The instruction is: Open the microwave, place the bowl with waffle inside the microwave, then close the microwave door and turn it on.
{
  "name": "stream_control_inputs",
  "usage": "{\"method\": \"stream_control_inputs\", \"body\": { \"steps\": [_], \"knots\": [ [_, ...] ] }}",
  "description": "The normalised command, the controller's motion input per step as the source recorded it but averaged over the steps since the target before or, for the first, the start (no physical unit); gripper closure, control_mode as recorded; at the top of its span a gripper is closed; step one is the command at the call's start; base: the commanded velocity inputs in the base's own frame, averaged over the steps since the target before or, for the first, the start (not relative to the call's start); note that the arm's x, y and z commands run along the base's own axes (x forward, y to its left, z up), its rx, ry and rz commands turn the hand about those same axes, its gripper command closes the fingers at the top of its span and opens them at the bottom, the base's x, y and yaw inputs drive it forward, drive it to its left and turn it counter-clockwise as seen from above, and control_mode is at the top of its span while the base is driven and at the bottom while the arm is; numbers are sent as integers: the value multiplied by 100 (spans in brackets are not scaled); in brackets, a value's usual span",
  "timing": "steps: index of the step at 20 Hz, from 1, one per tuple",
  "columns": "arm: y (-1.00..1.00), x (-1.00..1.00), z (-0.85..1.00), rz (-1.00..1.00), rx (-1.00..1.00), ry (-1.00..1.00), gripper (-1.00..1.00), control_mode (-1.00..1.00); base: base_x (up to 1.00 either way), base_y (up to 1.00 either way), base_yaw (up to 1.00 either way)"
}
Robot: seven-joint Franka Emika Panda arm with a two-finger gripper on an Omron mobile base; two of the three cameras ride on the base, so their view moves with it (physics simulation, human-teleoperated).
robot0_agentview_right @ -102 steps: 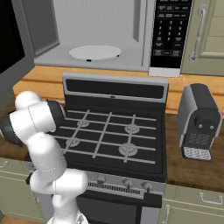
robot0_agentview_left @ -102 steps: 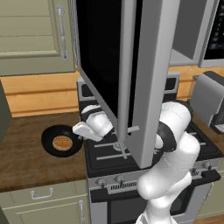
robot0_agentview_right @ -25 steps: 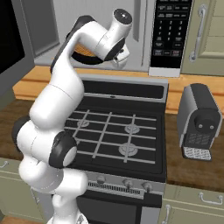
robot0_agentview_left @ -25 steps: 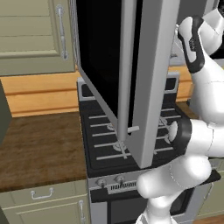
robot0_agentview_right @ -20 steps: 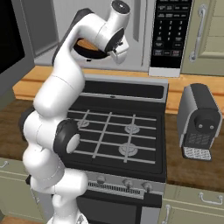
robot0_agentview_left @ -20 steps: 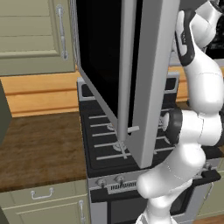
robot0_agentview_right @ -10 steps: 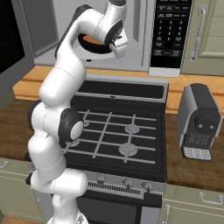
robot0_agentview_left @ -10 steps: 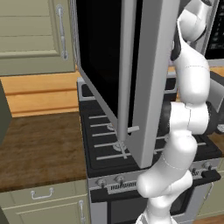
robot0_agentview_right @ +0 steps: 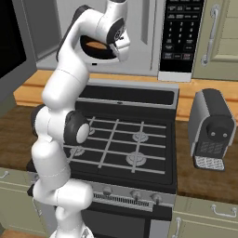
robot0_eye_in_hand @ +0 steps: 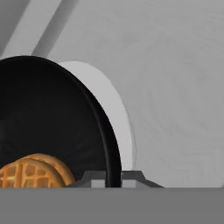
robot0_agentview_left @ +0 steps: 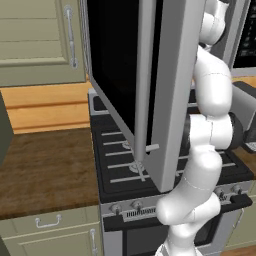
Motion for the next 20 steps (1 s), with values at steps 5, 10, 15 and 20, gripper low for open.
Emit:
{"method": "stream_control_inputs", "body": {
  "steps": [5,10,15,20],
  "knots": [
    [8,1,-32,-2,0,6,100,-100,0,0,0],
    [13,30,-15,-6,0,6,100,-100,0,0,0],
    [24,32,0,-8,0,7,100,-100,0,0,0],
    [16,5,0,-2,0,0,-100,-100,0,0,0]
  ]
}}
